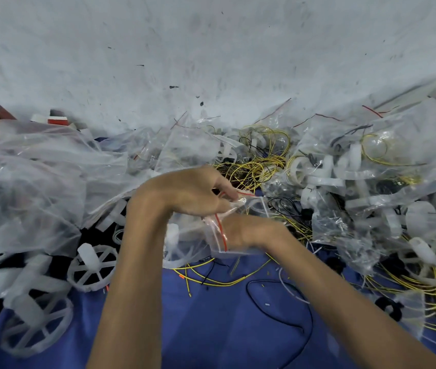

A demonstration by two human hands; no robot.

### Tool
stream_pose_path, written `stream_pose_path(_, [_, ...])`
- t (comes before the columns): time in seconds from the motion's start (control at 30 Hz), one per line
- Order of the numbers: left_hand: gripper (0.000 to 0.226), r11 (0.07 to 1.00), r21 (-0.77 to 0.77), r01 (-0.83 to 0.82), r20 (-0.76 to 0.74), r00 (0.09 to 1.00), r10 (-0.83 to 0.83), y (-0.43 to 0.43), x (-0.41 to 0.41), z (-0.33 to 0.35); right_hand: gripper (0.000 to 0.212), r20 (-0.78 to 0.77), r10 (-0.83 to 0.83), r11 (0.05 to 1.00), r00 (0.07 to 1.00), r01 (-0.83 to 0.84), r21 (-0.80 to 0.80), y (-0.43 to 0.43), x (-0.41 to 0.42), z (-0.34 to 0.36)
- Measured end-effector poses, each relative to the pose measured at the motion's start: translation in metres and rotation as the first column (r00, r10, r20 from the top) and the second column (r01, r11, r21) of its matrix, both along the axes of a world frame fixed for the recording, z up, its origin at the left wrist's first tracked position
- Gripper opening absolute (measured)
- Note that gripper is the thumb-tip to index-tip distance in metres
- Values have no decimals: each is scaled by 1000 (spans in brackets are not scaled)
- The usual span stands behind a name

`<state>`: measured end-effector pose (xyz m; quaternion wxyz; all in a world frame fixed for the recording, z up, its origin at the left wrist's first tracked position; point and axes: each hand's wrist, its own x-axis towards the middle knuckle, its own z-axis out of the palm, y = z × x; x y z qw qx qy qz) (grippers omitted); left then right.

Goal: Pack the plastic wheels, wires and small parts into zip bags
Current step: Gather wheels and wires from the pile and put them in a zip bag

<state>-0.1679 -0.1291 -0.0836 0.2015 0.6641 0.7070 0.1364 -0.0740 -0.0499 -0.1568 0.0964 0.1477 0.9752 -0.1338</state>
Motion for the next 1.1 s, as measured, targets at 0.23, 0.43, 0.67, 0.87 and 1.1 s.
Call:
stream_pose_path(0.23, [27,981,70,-183,-86,978,189,-6,-29,-2,23,-483,-203,912,851,-14,-409,26,48,43])
stream_pose_path(0.43, [16,887,176,-426,-65,894,442,-12,-55,-13,15,-573,-525,848,629,323,-421,81,75,12])
stream_pose_path(0.67, [17,874,133,-467,-16,881,473,-11,-63,-22,20,-21,-571,817,821,566,-111,108,82,-31])
stream_pose_path(0.87, [16,894,130,-429,-4,901,433,-6,-60,-24,24,-63,-533,846,844,530,-58,109,83,-27])
stream_pose_path(1.1, [20,880,177,-440,97,898,429,-6,-64,-25,26,-263,-575,802,775,471,-369,104,87,-11])
